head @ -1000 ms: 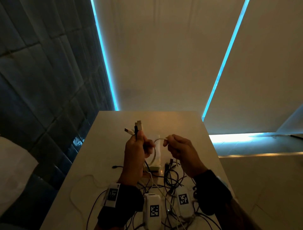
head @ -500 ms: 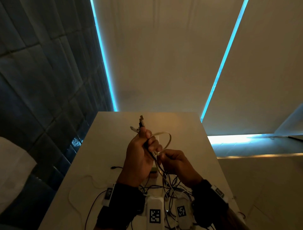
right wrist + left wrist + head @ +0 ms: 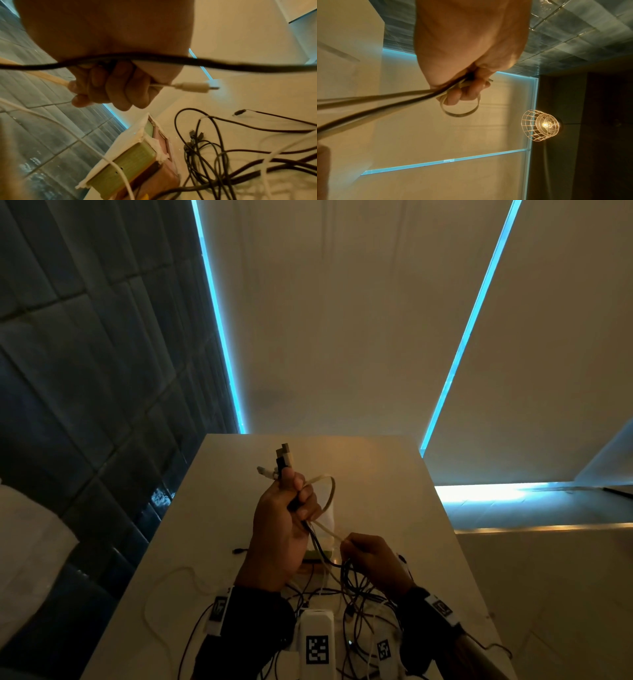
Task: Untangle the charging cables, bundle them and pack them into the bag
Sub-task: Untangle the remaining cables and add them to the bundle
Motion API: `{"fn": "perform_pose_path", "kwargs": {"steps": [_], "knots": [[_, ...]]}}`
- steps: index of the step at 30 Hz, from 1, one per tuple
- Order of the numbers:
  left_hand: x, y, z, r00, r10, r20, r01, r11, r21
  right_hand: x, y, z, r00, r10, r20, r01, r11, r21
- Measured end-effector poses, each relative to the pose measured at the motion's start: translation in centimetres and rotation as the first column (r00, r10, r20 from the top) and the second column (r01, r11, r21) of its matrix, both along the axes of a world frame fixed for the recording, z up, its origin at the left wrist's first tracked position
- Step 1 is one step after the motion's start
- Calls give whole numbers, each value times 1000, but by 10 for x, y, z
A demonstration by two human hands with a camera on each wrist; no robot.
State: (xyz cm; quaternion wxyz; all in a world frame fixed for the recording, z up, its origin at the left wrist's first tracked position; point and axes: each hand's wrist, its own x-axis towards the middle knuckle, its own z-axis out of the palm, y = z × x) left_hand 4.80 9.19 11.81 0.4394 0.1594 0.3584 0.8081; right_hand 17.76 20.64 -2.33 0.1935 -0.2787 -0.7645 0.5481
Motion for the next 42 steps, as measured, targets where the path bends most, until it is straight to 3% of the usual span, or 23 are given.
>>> {"fn": "perform_pose_path", "kwargs": {"steps": [4, 12, 14, 17, 18, 22, 28, 29, 31, 32, 34, 36, 38, 42], "knots": [[-4, -2, -1, 999, 25, -20, -25, 1000, -4, 5, 1, -13, 999, -14, 52, 15, 1000, -9], [-9, 1, -5, 992, 73, -102, -82, 992, -94, 37, 9, -15, 987, -84, 134, 67, 990, 127], [-7, 2, -8, 968, 77, -237, -122, 976, -178, 60, 18, -10, 964, -180, 195, 140, 969, 206], [-14, -2, -4, 847, 99, -523, -288, 912, -293, 113, 32, -4, 865, -409, 291, 324, 898, 299], [-19, -3, -2, 847, 137, -514, -318, 905, -283, 134, 36, -6, 822, -470, 322, 381, 874, 304], [-14, 2, 2, 975, 168, -147, -178, 982, -62, 193, 39, -6, 718, -531, 451, 419, 846, 328], [13, 12, 12, 998, -66, -24, 68, 994, 81, 207, 44, 21, 586, -368, 722, 233, 930, 286], [16, 13, 15, 995, -98, -16, 99, 989, 107, 197, 42, 35, 628, -412, 661, 233, 909, 346], [22, 14, 18, 987, -161, -5, 159, 973, 166, 163, 27, 73, 807, -479, 344, 329, 850, 412], [26, 15, 19, 982, -190, -7, 188, 964, 189, 141, 14, 96, 885, -428, 185, 333, 857, 393], [32, 17, 22, 972, -232, -23, 230, 943, 241, 97, -13, 129, 979, -199, 46, 174, 930, 323], [35, 18, 23, 967, -250, -46, 253, 929, 271, 58, -27, 134, 999, 45, 28, -51, 964, 260], [31, 18, 24, 968, -240, -74, 251, 937, 242, 35, -31, 128, 986, 167, -28, -161, 974, 157], [19, 12, 17, 989, -138, -54, 145, 977, 156, 51, -24, 116, 990, 119, -77, -111, 989, 96]]}}
